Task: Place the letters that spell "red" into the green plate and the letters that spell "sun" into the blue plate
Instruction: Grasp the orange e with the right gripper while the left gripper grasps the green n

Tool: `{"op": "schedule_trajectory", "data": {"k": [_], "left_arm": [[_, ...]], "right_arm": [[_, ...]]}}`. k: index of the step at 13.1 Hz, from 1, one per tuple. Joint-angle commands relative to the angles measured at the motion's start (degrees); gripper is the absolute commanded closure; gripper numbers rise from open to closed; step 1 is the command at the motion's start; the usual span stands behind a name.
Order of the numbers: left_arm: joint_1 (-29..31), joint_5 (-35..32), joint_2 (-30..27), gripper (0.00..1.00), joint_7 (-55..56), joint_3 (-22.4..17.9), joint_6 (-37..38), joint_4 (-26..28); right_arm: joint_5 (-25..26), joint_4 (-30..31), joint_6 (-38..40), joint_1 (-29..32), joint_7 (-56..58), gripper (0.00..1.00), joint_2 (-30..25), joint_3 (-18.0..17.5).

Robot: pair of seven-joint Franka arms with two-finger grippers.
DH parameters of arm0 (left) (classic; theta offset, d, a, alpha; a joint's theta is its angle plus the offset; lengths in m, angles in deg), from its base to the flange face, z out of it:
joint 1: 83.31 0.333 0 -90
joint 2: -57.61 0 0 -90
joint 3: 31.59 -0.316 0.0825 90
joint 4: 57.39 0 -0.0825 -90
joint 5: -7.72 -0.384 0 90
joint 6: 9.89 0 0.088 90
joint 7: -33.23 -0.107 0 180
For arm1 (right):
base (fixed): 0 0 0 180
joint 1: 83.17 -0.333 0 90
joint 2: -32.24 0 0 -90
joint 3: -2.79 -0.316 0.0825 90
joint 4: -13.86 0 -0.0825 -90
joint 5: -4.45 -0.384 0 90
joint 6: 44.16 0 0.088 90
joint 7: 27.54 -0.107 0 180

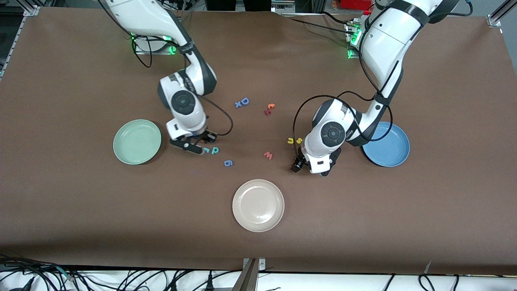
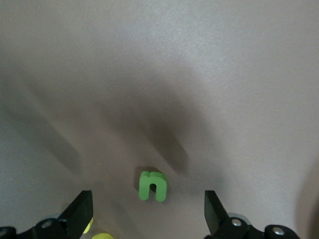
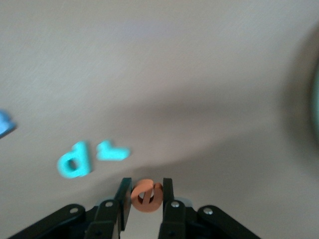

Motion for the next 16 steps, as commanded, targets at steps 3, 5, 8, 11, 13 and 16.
{"op": "schedule_trajectory", "data": {"k": [3, 5, 8, 11, 13, 16], "left_arm": [[-1.2, -2.0, 2.1, 0.06, 2.0, -0.8, -2.5, -0.8], [-1.3, -2.1, 2.1, 0.1, 2.1, -0.8, -2.6, -0.8], [-1.9, -2.7, 2.5, 0.1, 2.1, -0.8, -2.6, -0.7], [-1.9, -4.9, 2.5, 0.17, 2.3, -0.8, -2.8, -0.6], [-1.9, -6.5, 2.8, 0.27, 2.3, -0.8, -3.0, -0.5], [-2.0, -7.8, 2.8, 0.54, 2.2, -0.8, -3.0, -0.4]], "right_arm": [[0.1, 1.3, 7.8, -0.3, 18.5, 0.91, -4.3, 9.8], [0.0, 2.7, 8.0, -0.3, 25.8, 0.91, -4.2, 14.0], [-0.4, 4.9, 6.8, 3.6, 32.4, 0.91, -2.9, 15.7], [-0.5, 8.1, 5.0, 4.0, 32.6, 0.89, -0.7, 15.6], [-0.5, 8.8, 5.2, 4.0, 32.0, 0.45, -0.3, 15.6], [-0.5, 7.9, 5.6, 4.5, 32.6, 0.0, -0.6, 15.5]]}}
